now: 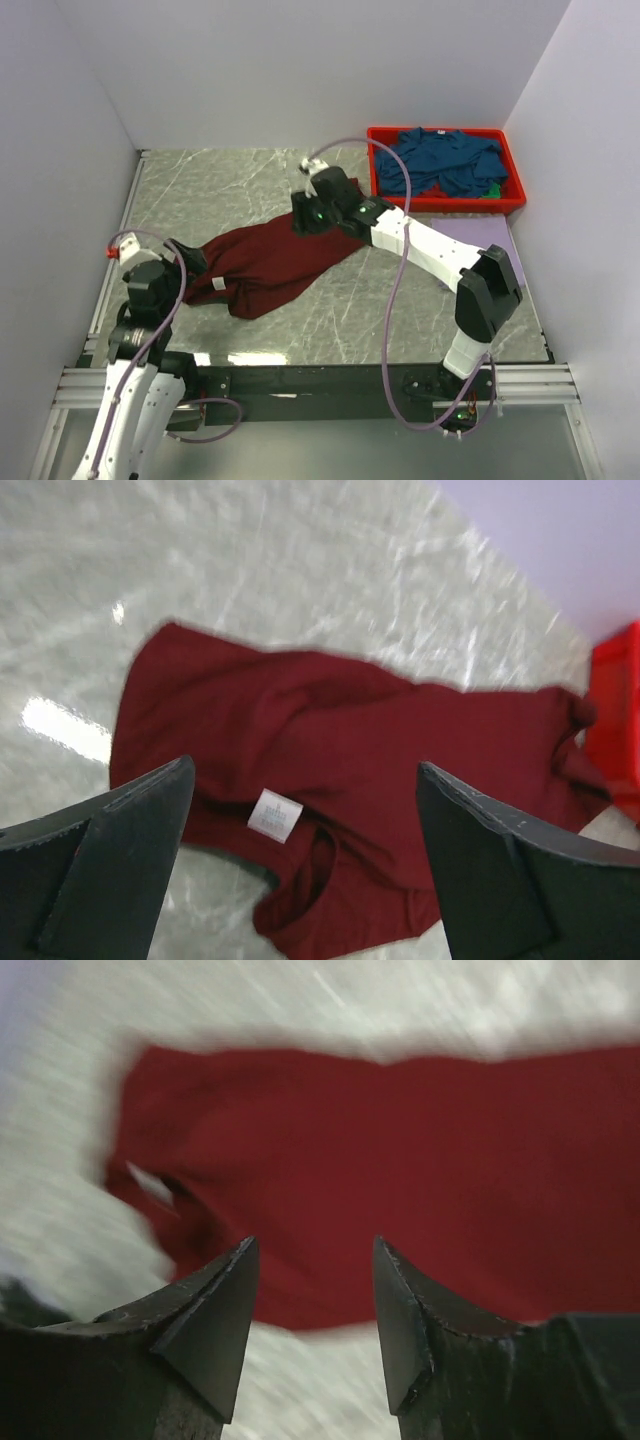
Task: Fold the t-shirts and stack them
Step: Move the tshirt to the center of the board, then flatten the tshirt out
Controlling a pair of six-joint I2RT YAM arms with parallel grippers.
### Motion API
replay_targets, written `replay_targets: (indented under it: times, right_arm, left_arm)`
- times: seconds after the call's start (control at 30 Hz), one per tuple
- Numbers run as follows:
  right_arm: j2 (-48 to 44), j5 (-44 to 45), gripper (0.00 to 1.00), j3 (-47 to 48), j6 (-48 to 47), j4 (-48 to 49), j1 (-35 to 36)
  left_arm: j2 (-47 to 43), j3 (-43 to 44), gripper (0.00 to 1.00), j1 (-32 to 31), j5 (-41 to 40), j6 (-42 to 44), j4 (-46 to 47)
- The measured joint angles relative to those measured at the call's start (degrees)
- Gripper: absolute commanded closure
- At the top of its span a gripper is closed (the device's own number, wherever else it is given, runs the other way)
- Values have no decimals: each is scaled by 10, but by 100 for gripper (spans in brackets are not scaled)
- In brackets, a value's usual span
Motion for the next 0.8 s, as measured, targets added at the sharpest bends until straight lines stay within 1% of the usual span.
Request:
replay_targets:
  times: [0.13, 0.3, 0.43, 0.5, 0.57, 0.7, 0.8]
  right_arm:
    - [-18, 0, 46, -95, -27, -26, -20]
    - [-19, -26, 49, -168, -38, -37, -10]
    - [-19, -43, 51, -186, -43, -36, 7]
    - [-16, -52, 50, -187, -43, -31, 23]
    - [-9, -59, 49, -187, -43, -16, 40]
    - [21, -64, 48, -184, -47, 1, 66]
    - [55, -67, 48, -177, -54, 5, 78]
  left_arm:
    - [84, 0, 14, 0, 33, -28, 6]
    - [180, 1, 16, -3, 94, -47, 20]
    - [246, 2, 19, -30, 118, -56, 37]
    - [283, 7, 20, -50, 120, -59, 43]
    - [325, 19, 23, -65, 120, -62, 48]
    - [404, 57, 28, -71, 116, -62, 69]
    - [472, 104, 31, -71, 109, -57, 82]
